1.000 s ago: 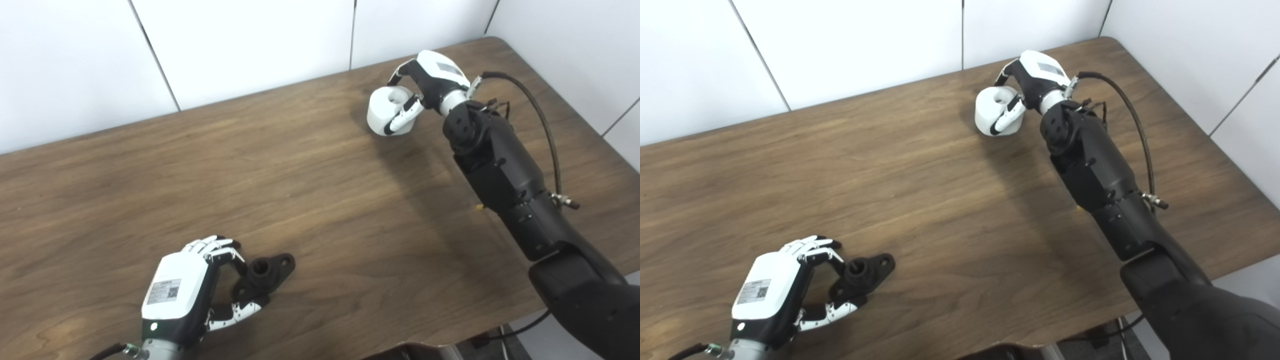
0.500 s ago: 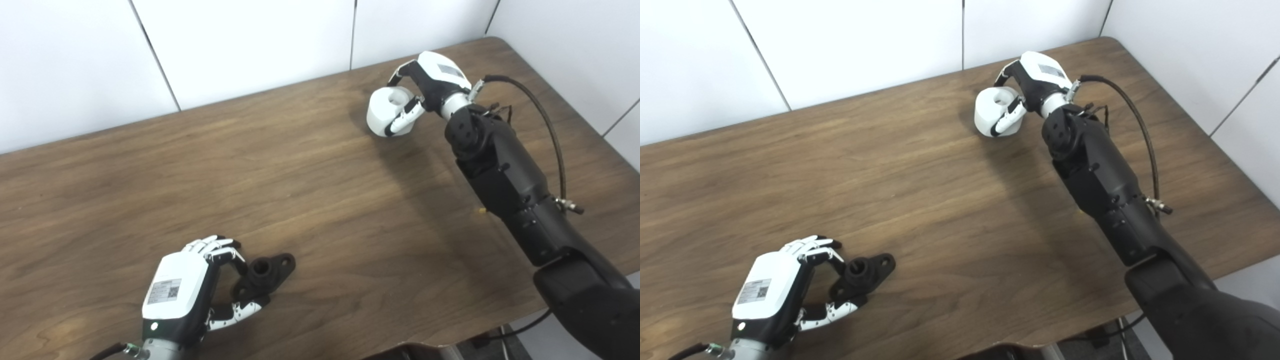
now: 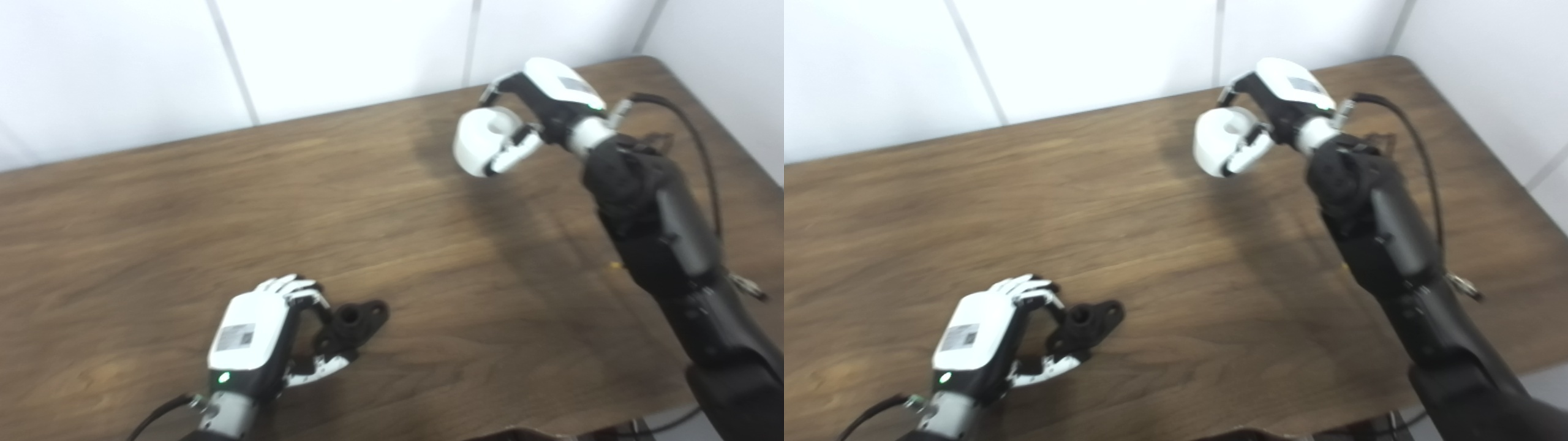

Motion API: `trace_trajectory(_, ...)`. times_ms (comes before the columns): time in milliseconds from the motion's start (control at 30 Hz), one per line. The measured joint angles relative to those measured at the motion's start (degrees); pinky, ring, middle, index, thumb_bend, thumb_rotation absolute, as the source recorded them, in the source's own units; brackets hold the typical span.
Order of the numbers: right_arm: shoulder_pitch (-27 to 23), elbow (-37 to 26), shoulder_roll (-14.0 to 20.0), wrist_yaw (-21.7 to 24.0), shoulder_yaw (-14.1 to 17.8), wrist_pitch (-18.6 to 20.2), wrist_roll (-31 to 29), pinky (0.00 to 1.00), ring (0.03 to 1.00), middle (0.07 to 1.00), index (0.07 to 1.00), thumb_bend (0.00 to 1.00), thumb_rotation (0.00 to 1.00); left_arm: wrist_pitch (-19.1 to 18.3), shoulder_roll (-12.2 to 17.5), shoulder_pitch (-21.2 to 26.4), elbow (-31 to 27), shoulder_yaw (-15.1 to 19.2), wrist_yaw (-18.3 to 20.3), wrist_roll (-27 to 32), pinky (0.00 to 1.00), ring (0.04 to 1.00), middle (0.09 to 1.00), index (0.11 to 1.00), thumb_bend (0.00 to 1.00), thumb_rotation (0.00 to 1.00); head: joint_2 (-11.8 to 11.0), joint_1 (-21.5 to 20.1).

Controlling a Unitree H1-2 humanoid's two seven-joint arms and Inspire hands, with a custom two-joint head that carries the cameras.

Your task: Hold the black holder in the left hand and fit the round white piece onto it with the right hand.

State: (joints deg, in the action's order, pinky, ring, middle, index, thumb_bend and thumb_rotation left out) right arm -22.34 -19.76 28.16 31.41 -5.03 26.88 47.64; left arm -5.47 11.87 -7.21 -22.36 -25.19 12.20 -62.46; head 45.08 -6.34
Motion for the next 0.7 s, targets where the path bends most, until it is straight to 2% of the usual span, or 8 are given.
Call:
trace_trajectory(233, 0.0, -11.0, -3.0, 12.3, 0.2, 0.0, 4.7, 0.83, 0.893, 0.809, 0.485, 0.52, 0.14, -0.6, -1.5, 0.7, 0.9, -0.8, -0.2, -1.3, 0.85, 0.837, 0.755, 0.488, 0.52, 0.05, 1.0, 2.5)
trace_trajectory(367, 0.0, -14.7, -4.2, 17.5, -0.1, 0.0, 6.4, 0.83, 0.894, 0.800, 0.484, 0.53, 0.15, -0.7, -1.8, 1.0, 1.2, -1.0, -0.2, -1.4, 0.85, 0.835, 0.756, 0.488, 0.52, 0.05, 1.3, 3.2)
trace_trajectory(567, 0.8, -19.4, -6.9, 22.4, 0.0, 0.0, 7.4, 0.83, 0.892, 0.804, 0.483, 0.53, 0.15, -1.4, -2.2, 1.4, 1.3, -1.7, -0.1, -2.2, 0.84, 0.834, 0.755, 0.488, 0.52, 0.05, 1.5, 3.5)
trace_trajectory(700, 2.4, -21.7, -7.8, 23.7, -1.2, -0.2, 7.4, 0.83, 0.894, 0.811, 0.484, 0.52, 0.15, -1.9, -2.2, 1.7, 1.4, -2.1, -0.1, -2.3, 0.85, 0.834, 0.757, 0.488, 0.52, 0.05, 1.5, 3.7)
